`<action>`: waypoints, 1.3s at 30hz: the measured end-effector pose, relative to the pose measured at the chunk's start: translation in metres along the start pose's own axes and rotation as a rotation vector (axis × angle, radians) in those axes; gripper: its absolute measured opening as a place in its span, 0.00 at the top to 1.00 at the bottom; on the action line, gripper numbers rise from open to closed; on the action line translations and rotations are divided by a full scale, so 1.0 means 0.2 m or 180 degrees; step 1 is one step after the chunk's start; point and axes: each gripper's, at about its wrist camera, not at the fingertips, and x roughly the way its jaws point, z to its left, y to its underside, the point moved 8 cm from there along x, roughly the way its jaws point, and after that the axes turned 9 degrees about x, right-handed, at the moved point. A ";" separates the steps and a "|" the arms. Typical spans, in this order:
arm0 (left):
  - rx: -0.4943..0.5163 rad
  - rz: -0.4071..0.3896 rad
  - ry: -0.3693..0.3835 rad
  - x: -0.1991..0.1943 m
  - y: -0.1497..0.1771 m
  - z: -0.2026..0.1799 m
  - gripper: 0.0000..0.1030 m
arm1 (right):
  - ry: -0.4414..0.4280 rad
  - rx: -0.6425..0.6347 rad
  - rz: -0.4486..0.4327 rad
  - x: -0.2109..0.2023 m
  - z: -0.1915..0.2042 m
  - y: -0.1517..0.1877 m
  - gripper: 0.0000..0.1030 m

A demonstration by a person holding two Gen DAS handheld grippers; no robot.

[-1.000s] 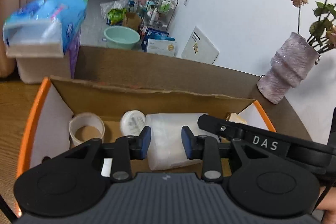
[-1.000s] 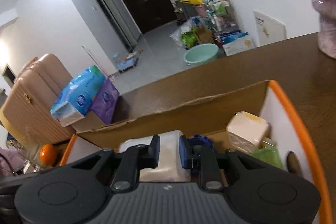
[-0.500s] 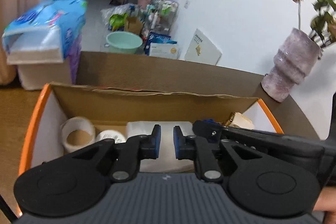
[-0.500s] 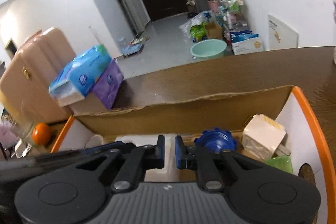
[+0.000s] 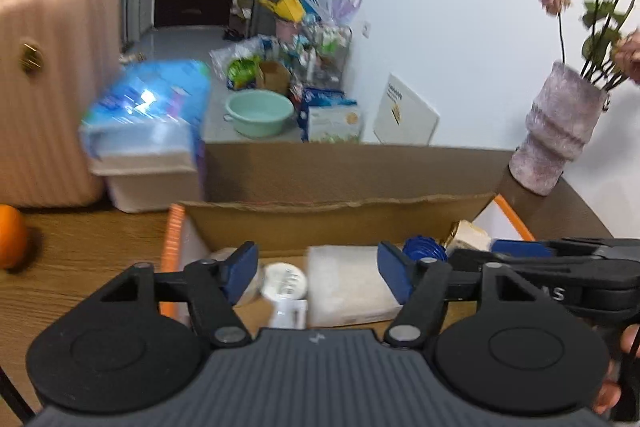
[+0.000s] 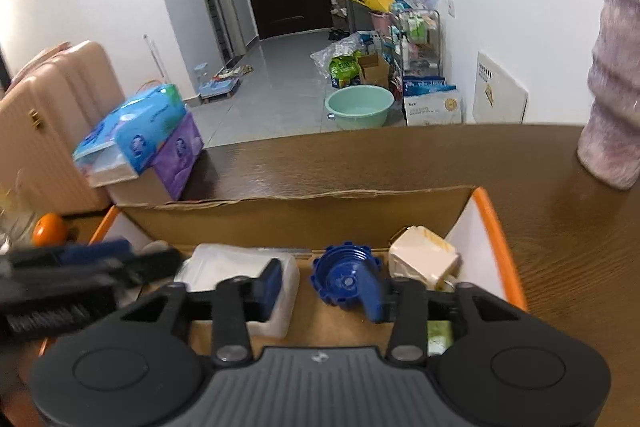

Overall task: Organize rigid objects
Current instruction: 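Withdraw both tools toward the red lint brush and purple brush head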

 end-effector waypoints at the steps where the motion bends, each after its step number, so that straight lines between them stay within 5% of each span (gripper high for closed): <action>1: 0.0008 -0.0023 -0.0035 -0.05 -0.01 0.02 0.30 | 0.0011 -0.0016 -0.0007 -0.04 0.00 0.00 0.49; 6: 0.0010 -0.0105 -0.0234 -0.31 -0.02 0.08 0.27 | 0.0059 0.0032 -0.0066 -0.27 -0.04 0.02 0.47; 15: 0.0126 -0.0468 -0.0313 -0.78 0.03 -0.03 0.19 | -0.0020 -0.0041 -0.0452 -0.77 -0.01 0.10 0.27; 27: 0.0373 -0.1226 -0.0267 -1.23 0.29 -0.27 0.07 | -0.0041 -0.0231 -0.1304 -1.23 0.00 0.34 0.14; 32: 0.0559 -0.1515 -0.0247 -1.40 0.38 -0.37 0.03 | -0.0149 -0.0260 -0.1542 -1.37 0.00 0.46 0.14; 36: 0.0619 -0.1725 -0.0258 -1.52 0.47 -0.41 0.01 | -0.0195 -0.0288 -0.1705 -1.48 0.01 0.57 0.02; 39: 0.0635 -0.1830 -0.0283 -1.59 0.56 -0.44 0.00 | -0.0212 -0.0371 -0.1810 -1.55 0.02 0.67 0.01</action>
